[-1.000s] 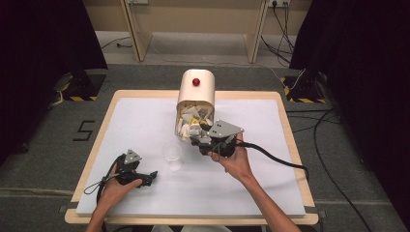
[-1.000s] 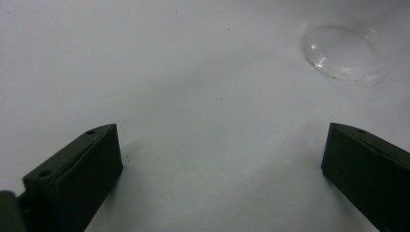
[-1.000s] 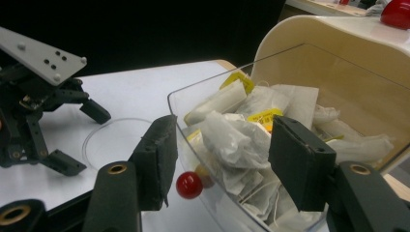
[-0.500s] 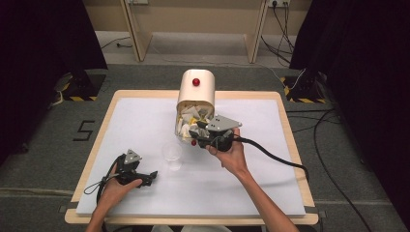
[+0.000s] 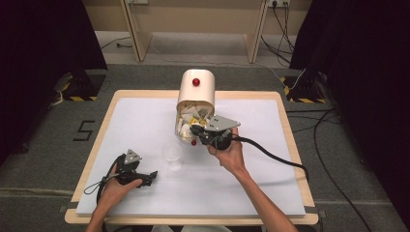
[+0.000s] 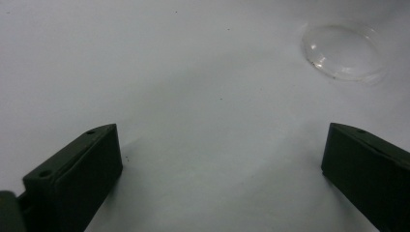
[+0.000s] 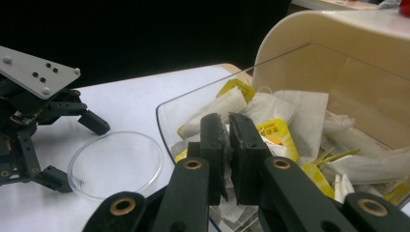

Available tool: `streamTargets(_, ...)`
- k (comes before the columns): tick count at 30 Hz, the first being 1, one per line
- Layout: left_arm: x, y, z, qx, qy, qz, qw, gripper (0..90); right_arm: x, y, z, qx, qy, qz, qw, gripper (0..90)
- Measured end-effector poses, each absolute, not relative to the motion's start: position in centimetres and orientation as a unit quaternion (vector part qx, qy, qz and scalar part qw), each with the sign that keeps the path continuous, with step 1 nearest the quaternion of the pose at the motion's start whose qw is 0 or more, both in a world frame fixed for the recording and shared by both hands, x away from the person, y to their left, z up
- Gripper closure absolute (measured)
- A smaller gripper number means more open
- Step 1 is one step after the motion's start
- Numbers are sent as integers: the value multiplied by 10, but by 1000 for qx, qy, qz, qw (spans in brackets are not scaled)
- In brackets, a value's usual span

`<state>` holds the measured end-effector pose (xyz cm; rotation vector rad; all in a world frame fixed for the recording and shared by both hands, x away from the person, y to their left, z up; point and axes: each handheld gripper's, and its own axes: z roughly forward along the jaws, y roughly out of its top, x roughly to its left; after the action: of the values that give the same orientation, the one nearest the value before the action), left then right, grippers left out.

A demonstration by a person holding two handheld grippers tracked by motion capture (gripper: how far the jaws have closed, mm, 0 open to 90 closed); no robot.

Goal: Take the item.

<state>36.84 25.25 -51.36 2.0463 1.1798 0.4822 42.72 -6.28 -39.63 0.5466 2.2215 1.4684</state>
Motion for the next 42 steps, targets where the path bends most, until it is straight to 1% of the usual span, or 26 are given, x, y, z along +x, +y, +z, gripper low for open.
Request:
streamTargets(8, 368, 253, -514, 793, 457, 187, 357, 0, 429, -66, -389, 200, 788, 543, 212, 863)
streamTargets(27, 369, 253, -514, 794, 456, 187, 356, 0, 424, -74, -360, 190, 761, 578, 224, 865)
streamTargets(34, 368, 253, -514, 793, 457, 187, 357, 0, 418, -70, -351, 175, 759, 583, 229, 864)
streamTargets(42, 368, 252, -514, 793, 457, 186, 358, 0, 410, -66, -346, 166, 759, 589, 223, 865)
